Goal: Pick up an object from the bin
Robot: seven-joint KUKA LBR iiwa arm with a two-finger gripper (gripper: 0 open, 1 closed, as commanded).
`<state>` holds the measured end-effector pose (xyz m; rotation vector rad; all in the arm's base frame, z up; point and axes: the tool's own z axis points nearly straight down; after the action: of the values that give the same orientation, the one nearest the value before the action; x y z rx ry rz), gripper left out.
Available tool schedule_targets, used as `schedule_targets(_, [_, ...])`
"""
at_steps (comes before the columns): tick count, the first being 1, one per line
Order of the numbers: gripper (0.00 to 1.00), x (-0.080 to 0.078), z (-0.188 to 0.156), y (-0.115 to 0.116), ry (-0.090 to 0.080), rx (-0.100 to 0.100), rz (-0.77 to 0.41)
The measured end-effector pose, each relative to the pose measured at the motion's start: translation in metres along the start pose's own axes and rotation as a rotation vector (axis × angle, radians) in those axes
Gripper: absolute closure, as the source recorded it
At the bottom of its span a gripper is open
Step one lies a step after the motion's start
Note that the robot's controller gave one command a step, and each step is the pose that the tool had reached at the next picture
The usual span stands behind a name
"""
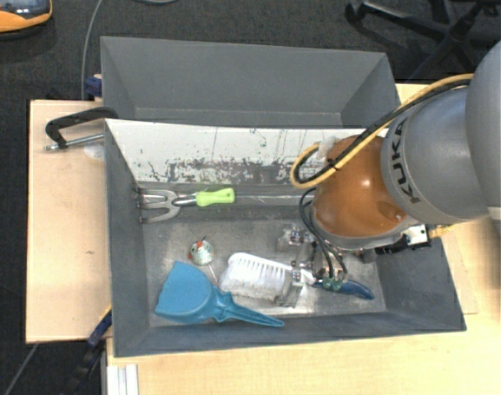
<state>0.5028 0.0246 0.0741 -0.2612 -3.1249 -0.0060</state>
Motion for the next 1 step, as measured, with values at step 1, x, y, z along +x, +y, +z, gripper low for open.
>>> schedule_targets(1, [0.00, -0.0196, 0.0032, -0.1082, -0.005, 0.004, -0.084])
